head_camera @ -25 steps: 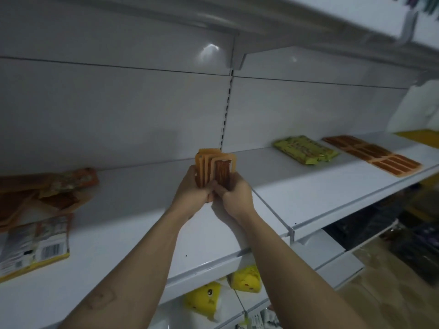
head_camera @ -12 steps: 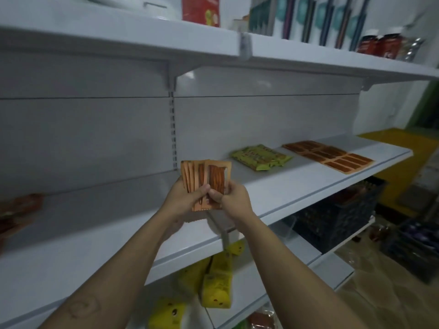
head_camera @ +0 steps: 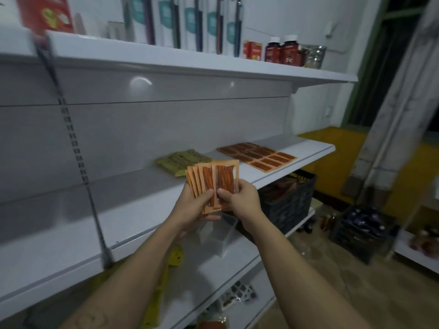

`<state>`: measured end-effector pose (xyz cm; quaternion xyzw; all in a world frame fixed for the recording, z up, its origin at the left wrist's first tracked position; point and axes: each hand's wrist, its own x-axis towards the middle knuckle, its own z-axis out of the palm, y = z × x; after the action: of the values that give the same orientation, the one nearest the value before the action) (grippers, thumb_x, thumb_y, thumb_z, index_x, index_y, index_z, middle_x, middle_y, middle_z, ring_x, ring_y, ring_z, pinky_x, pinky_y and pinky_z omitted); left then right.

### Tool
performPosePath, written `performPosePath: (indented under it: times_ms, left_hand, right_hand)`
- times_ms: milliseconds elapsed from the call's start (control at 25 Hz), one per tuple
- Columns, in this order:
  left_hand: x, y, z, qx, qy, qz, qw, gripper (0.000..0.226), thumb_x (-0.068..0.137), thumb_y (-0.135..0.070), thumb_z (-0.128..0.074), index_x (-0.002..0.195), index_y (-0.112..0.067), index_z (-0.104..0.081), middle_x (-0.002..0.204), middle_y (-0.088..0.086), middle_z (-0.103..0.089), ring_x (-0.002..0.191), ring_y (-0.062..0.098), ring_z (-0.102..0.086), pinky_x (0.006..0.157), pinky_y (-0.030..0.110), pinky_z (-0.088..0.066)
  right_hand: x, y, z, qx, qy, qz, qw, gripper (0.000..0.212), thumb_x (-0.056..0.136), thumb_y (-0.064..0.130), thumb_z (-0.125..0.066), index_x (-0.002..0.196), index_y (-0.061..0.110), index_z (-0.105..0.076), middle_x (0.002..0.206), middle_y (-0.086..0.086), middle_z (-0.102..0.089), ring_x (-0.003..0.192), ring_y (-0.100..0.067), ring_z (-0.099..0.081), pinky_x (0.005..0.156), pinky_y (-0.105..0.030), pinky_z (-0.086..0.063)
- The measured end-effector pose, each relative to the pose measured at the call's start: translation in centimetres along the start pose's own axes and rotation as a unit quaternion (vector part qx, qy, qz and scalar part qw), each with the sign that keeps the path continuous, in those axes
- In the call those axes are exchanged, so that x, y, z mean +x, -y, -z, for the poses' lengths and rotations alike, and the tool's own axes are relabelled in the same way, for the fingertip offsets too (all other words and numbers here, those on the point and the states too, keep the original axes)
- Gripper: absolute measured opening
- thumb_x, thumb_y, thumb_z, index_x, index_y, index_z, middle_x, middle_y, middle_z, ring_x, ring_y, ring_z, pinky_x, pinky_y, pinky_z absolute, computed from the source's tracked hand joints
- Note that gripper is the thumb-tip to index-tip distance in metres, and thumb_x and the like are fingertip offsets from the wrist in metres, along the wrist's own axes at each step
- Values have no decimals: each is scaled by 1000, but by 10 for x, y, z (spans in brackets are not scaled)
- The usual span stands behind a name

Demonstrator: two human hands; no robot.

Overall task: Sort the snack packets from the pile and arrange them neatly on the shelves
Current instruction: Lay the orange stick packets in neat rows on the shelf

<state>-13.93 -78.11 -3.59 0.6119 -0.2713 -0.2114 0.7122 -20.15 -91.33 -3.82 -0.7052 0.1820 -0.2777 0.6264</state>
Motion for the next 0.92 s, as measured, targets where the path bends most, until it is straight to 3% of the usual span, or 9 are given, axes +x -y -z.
performPosePath:
  times_ms: [120,280,440,640,920]
  left_hand:
    - [16,-2,-38,4,29,7,1000,33,96,-4,-56,124,-22,-51,103,4,-72,83,22,-74,55,35,-60]
    - [43,8,-79,5,61,16,998,38,95,-10,-60,130,-18,-48,111,8,-69,85,23,-74,57,36,-59]
    - [77,24,-108,-14,69,25,997,39,92,-11,-65,128,-16,-51,109,8,-70,82,21,-74,50,29,-55]
    - [141,36,-115,3,78,31,996,40,89,-18,-69,125,-18,-53,108,7,-71,81,22,-74,47,28,-52]
    - [249,34,-111,-4,22,41,999,30,87,-20,-70,114,-20,-56,98,8,-73,75,20,-73,43,27,-48]
  right_hand:
    - [3,1,41,1,-47,1,999,26,87,10,-69,113,15,-66,101,0,-73,93,-14,-71,82,-37,-60]
    - [11,1,87,-28,-94,-4,995,24,88,14,-70,111,19,-67,101,4,-73,91,-11,-71,83,-38,-60]
    - [33,-3,125,-68,-92,-33,993,21,86,18,-72,107,18,-68,98,2,-75,87,-11,-73,83,-40,-60]
    - [89,-12,136,-88,-82,-49,991,20,89,19,-69,109,17,-66,99,1,-74,84,-10,-73,71,-29,-61]
    - [198,-14,121,-79,-93,-38,992,12,90,16,-67,102,15,-67,91,2,-74,78,-10,-73,60,-22,-54]
